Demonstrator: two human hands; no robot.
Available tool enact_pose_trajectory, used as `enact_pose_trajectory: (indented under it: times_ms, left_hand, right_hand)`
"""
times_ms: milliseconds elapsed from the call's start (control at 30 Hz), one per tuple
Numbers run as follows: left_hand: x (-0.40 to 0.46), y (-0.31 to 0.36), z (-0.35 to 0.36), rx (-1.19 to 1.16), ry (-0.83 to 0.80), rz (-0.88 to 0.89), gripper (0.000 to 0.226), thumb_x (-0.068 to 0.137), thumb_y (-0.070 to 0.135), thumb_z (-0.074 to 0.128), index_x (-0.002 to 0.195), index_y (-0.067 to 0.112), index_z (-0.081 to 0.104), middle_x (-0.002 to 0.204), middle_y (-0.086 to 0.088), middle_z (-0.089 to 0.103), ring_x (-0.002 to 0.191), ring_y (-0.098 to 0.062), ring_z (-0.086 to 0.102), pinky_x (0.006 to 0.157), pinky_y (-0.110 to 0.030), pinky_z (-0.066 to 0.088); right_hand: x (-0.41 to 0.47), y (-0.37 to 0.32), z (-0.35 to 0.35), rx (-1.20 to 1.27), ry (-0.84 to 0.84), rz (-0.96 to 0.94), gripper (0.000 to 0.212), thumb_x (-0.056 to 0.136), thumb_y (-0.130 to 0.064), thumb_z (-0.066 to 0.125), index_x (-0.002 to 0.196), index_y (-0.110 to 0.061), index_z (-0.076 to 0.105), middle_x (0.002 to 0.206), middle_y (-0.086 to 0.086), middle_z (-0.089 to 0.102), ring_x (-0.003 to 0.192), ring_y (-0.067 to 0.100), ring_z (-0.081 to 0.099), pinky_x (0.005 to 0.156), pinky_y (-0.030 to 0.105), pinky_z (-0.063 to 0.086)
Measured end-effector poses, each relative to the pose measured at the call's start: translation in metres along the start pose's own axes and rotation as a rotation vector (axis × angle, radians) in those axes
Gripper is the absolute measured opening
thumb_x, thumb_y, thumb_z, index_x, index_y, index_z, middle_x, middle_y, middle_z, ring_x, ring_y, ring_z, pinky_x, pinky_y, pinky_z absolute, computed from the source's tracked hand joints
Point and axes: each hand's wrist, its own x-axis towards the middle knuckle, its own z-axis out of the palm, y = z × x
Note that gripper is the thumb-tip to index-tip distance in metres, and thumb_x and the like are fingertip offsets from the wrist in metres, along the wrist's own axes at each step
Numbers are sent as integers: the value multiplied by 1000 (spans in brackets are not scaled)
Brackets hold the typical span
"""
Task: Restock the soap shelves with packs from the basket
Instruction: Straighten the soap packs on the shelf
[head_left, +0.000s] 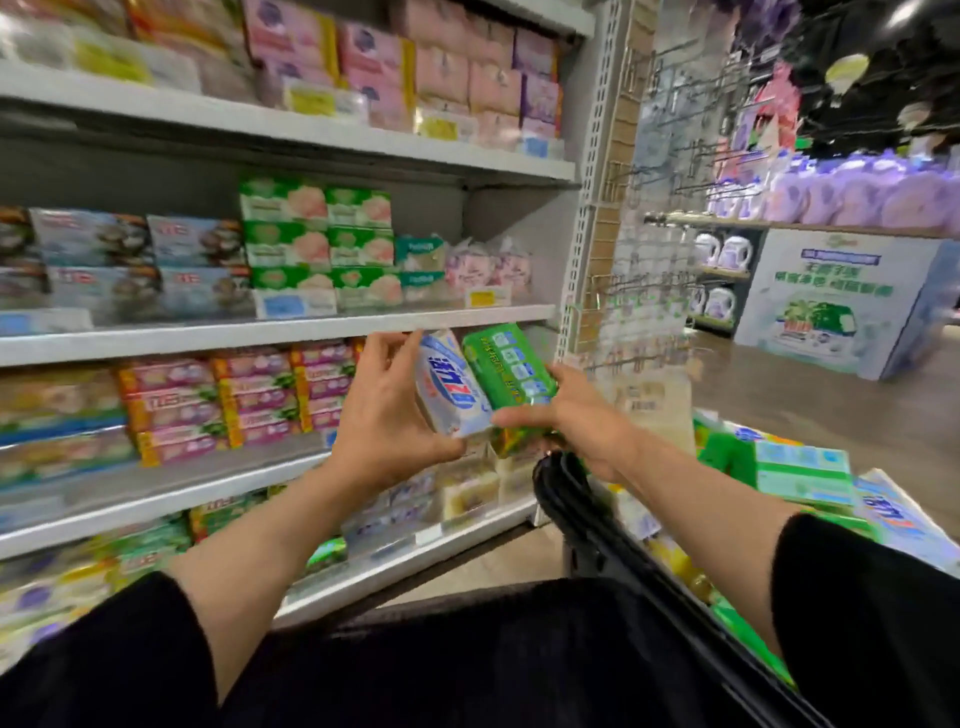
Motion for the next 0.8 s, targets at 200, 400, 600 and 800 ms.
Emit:
enact_pose_trajectory:
  times_ms: [200, 400, 600, 800]
  left_hand:
    - [-54, -82, -34, 105, -27, -191, 121, 43, 62, 62, 142, -2, 39, 126, -16, 40, 119, -26, 42, 101, -21, 32]
    - [-101, -150, -54, 147, -94, -346, 131, 37, 68, 62, 145, 0, 35, 123, -10, 38, 118, -25, 43, 103, -27, 37]
    - [-128, -199, -56, 230, -150, -344, 112, 40, 49, 76, 138, 6, 43, 123, -9, 41, 109, -21, 50, 92, -19, 37]
    - [-181, -242, -37, 311, -126, -458, 105, 44, 47, 89, 132, 9, 46, 115, -6, 41, 106, -21, 47, 90, -28, 45]
  right_hand:
    - [30, 28, 79, 166, -33, 154, 19, 78, -3, 67, 91, -16, 62, 69, 3, 67, 53, 12, 62, 51, 27, 55]
    - [67, 65, 130, 255, -64, 309, 6, 81, -4, 65, 78, -8, 63, 60, 8, 67, 54, 18, 64, 53, 37, 57]
    - [104, 118, 178, 216, -91, 431, 7, 80, -9, 68, 86, -10, 63, 77, 9, 67, 64, 17, 64, 59, 33, 57]
    - [134, 171, 221, 128, -175, 512, 6, 80, -13, 69, 82, -13, 64, 72, 5, 67, 62, 13, 59, 56, 25, 49]
